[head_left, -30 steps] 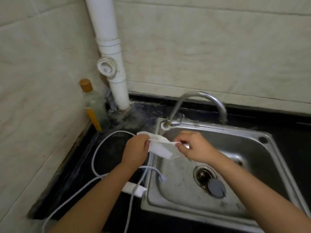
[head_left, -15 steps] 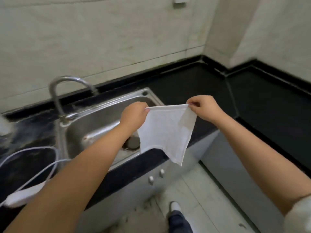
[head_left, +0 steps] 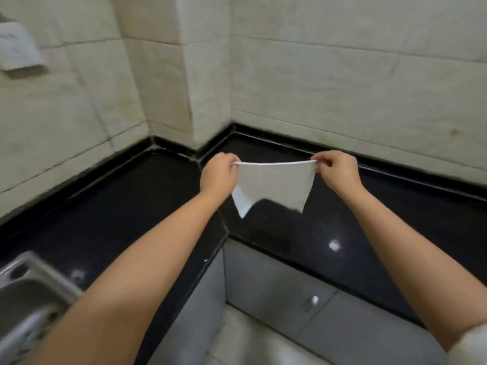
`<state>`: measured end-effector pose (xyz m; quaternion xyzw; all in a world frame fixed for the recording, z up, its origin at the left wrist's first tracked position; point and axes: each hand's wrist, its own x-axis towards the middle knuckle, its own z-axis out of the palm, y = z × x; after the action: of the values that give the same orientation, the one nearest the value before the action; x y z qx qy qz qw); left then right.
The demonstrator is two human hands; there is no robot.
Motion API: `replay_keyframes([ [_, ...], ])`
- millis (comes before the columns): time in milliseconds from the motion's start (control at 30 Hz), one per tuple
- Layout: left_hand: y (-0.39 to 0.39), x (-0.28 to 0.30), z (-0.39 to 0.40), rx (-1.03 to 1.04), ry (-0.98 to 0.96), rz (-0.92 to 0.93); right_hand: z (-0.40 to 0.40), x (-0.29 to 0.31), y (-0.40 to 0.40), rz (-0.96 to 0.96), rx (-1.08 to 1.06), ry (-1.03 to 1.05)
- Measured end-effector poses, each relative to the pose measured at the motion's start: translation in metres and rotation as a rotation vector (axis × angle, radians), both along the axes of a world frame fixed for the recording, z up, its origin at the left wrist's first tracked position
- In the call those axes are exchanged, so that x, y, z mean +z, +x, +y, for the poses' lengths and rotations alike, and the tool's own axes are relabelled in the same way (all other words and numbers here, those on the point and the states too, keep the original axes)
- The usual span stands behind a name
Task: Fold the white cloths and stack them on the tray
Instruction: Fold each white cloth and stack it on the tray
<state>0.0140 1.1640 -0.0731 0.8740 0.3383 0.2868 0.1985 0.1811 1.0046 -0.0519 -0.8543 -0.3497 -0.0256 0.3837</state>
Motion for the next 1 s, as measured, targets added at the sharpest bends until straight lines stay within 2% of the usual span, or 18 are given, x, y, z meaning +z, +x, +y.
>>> replay_keyframes([
  [133, 0.055, -0.011, 0.01, -0.163, 0.003, -0.035, -0.025, -0.017, 0.05, -0.074, -0.044, -0.014],
  [267, 0.075, -0.058, 0.02, -0.405, -0.013, 0.181, -0.055, -0.067, 0.07, -0.018, 0.049, -0.209],
  [367, 0.081, -0.096, 0.027, -0.595, -0.107, 0.439, -0.074, -0.107, 0.068, 0.156, 0.139, -0.405],
  [533, 0.097, -0.13, 0.032, -0.804, -0.398, 0.834, -0.091, -0.151, 0.059, 0.512, 0.185, -0.699],
  [600, 0.111, -0.136, 0.037, -0.817, -0.452, 0.868, -0.089, -0.158, 0.065, 0.619, 0.16, -0.732],
  [667, 0.13, -0.141, 0.044, -0.764, -0.468, 0.806, -0.082, -0.161, 0.078, 0.617, 0.127, -0.722],
  [867, 0.177, -0.168, 0.052, -0.554, -0.3, 0.75, -0.054, -0.176, 0.121, 0.494, -0.137, -0.588],
  [1000, 0.185, -0.189, 0.05, -0.556, -0.153, 0.783, -0.044, -0.198, 0.131, 0.446, -0.17, -0.632],
])
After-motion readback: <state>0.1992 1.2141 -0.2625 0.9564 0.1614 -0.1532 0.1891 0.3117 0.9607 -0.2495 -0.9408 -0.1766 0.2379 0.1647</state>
